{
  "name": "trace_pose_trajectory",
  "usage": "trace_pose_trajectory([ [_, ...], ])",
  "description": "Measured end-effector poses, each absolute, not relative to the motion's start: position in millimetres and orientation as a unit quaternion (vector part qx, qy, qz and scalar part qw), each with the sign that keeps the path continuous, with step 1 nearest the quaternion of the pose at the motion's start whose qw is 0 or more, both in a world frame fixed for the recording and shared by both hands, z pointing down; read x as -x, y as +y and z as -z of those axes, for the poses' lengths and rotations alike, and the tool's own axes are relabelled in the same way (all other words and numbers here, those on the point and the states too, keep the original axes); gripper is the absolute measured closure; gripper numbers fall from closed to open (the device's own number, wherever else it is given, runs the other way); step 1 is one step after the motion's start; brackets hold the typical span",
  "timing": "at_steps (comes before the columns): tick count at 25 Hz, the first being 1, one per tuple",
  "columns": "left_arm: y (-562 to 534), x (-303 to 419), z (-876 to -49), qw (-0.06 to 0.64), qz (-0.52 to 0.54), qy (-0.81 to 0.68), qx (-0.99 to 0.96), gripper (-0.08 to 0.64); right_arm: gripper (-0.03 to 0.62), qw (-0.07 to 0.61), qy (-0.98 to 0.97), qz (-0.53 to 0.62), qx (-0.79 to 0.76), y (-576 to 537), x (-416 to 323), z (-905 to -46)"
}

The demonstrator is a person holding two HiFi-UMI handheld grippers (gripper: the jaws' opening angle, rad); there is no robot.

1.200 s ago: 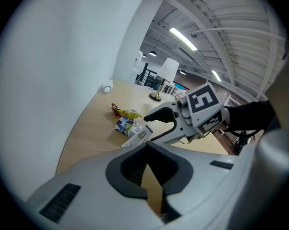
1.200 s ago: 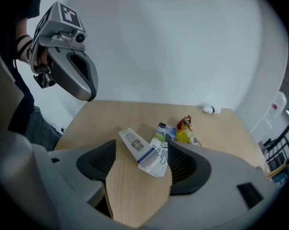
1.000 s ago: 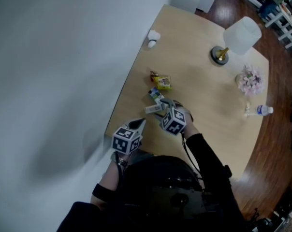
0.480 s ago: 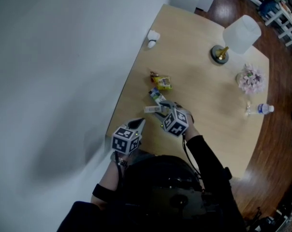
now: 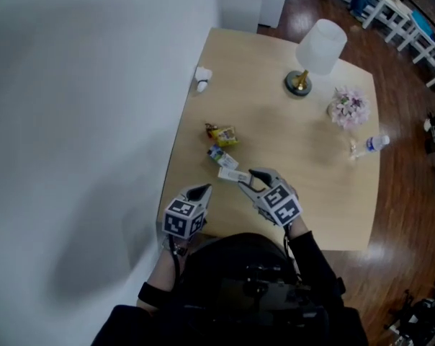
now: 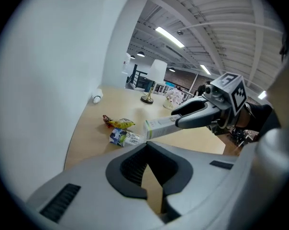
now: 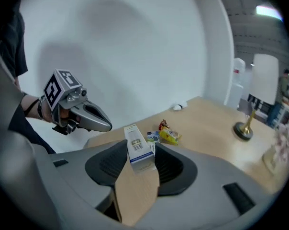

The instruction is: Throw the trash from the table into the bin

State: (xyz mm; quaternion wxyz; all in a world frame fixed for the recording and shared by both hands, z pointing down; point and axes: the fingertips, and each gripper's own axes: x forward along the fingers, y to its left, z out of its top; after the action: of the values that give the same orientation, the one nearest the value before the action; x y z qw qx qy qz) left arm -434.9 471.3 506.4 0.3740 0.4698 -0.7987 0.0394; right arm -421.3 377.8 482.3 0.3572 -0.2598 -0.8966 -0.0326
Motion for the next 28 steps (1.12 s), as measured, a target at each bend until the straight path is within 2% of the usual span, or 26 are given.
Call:
trace_pose_trajectory([
  [7,456.2,416.2,-510.9,0.37,-0.068,-0.769,-0.516,0.555,0.4,0.378,-0.908,-0.068,0.167,358.7,370.3,-499.8],
  [20,418.9,377.4,-509.8,0.344,-0.107,-0.722,-0.591,0.555,0.4,0.356,-0.927,-0.092,0.071,332.1,318.5,-492.8],
  [28,330.7,314.4,-508.1,0.328,-0.141,-0.688,-0.632,0.555,0.4,0.332,-0.937,-0.105,0.033,255.8,253.3,-489.9],
])
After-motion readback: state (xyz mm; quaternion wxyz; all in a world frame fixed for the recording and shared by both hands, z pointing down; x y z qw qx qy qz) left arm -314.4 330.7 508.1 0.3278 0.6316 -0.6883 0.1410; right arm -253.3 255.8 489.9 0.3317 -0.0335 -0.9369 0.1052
